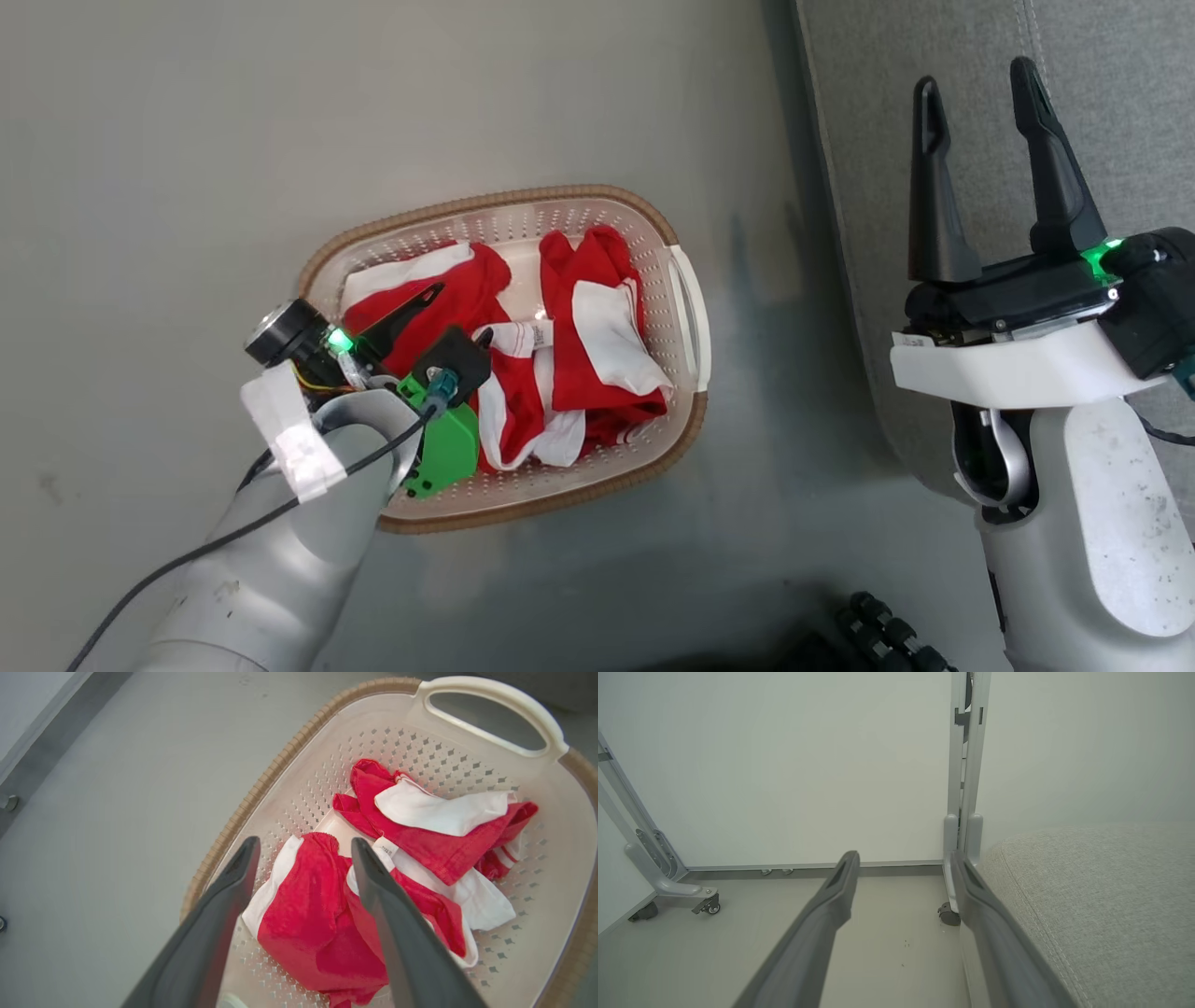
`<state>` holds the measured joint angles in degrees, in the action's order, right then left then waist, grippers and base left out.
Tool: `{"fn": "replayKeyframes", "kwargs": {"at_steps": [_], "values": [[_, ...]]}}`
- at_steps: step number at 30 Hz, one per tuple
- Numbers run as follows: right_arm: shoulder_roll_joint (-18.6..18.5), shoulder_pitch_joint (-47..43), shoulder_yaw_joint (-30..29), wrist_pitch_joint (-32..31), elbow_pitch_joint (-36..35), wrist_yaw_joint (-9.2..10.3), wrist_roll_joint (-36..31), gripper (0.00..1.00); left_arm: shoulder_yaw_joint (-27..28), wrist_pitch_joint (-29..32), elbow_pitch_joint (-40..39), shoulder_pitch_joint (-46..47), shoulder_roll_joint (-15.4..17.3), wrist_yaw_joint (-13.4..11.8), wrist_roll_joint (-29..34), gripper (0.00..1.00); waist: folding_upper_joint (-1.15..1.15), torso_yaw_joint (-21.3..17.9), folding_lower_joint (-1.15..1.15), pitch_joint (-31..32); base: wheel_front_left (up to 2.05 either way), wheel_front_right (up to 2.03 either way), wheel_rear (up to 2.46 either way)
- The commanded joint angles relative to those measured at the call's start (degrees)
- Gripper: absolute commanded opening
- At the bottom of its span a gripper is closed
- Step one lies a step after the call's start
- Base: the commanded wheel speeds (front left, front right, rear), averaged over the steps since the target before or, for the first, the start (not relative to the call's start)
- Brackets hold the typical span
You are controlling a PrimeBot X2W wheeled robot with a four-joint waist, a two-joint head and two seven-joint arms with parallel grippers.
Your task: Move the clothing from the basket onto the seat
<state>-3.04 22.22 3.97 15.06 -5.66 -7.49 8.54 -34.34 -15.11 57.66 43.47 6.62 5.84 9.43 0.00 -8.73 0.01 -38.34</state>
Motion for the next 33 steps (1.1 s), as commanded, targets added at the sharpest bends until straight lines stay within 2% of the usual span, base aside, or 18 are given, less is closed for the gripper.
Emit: {"fn": "replayKeyframes", "kwargs": {"at_steps": [1, 5, 15, 24, 33], "values": [[0.0, 1.0, -0.2, 0.2, -0.6, 0.00, 0.5, 1.00, -0.7, 0.7, 1.8, 2.3, 0.3, 0.1, 0.9, 1.00, 0.00, -4.1, -0.01, -5.0, 0.00, 0.00, 0.00], [0.1, 2.1, -0.1, 0.2, -1.6, 0.00, 1.0, 1.00, -2.1, 2.7, 7.2, 6.0, -0.5, 0.3, 1.8, 1.00, 0.00, -5.4, -0.01, -7.0, 0.00, 0.00, 0.00], [0.1, 4.1, 2.3, 0.2, -2.3, 0.00, 0.9, 1.00, -3.5, 6.0, 13.8, 10.6, -0.7, 0.6, 1.4, 1.00, 0.00, -7.3, -0.01, -10.4, 0.00, 0.00, 0.00], [0.1, 5.0, 3.5, 0.2, -2.9, 0.00, 0.8, 1.00, -3.6, 11.9, 15.6, 12.4, 0.5, -1.2, 0.7, 1.00, 0.00, -8.0, -0.01, -12.5, 0.00, 0.00, 0.00], [0.1, 5.8, 3.7, 0.2, -2.9, 0.00, 1.9, 1.00, -3.3, 15.8, 15.9, 13.1, 1.0, 0.1, -1.6, 1.00, 0.00, -8.7, -0.01, -14.4, 0.00, 0.00, 0.00]]}}
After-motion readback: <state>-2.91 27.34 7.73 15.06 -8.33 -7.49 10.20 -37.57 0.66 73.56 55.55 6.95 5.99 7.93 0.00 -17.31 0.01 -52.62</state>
